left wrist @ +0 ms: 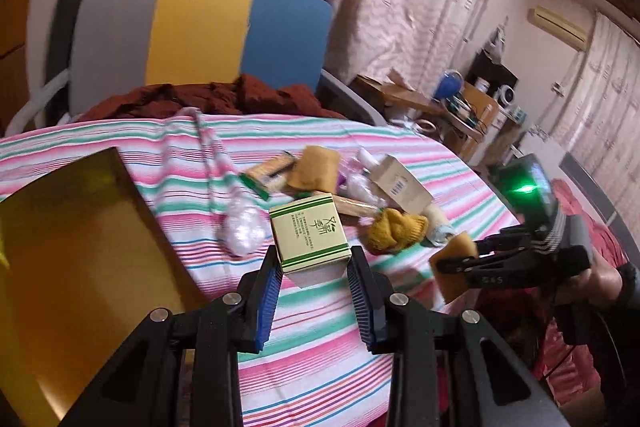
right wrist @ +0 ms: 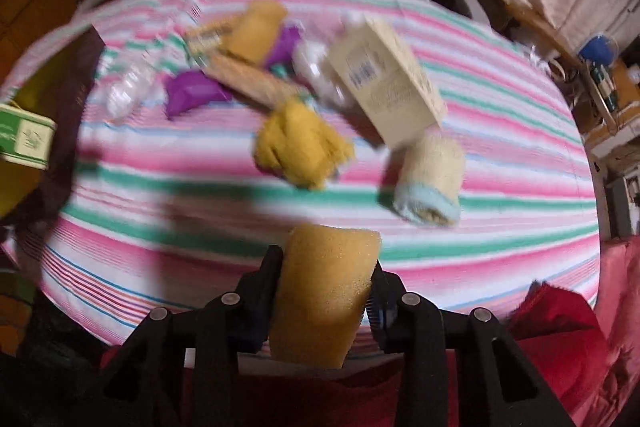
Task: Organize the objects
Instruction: 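Carry soap box and sponge into the gold tray and open both tools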
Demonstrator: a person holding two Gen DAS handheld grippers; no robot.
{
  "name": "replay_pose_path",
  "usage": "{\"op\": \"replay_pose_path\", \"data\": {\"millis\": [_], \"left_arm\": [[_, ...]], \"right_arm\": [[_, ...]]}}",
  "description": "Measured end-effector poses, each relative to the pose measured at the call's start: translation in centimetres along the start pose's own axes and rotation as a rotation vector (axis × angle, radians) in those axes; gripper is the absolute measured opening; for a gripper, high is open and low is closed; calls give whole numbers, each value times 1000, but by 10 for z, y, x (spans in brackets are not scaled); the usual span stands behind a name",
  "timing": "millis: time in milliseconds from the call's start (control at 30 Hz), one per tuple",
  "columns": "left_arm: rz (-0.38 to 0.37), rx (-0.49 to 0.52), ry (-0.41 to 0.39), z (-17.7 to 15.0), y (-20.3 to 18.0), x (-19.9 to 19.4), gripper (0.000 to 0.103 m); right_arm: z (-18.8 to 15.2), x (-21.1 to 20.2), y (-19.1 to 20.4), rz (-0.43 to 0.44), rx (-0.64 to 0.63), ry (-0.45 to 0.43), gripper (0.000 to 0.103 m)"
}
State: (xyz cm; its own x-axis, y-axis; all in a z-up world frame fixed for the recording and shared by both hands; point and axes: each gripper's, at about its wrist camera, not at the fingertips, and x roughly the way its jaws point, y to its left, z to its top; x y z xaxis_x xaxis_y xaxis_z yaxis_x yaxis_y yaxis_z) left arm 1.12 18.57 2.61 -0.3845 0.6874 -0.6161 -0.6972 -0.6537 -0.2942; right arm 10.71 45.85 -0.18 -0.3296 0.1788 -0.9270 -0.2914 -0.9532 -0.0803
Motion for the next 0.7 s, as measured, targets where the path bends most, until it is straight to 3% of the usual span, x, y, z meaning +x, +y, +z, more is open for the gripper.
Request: {"op": "replay_pose_path", "data": {"millis": [333, 700], "left_arm": [[227, -53, -56, -5, 52, -39, 33], [437, -180, -71, -19, 126, -76, 33]], "right_arm": [[34, -43, 95, 211, -106, -214, 39], [77, -24, 234, 416, -250, -226, 39]]}}
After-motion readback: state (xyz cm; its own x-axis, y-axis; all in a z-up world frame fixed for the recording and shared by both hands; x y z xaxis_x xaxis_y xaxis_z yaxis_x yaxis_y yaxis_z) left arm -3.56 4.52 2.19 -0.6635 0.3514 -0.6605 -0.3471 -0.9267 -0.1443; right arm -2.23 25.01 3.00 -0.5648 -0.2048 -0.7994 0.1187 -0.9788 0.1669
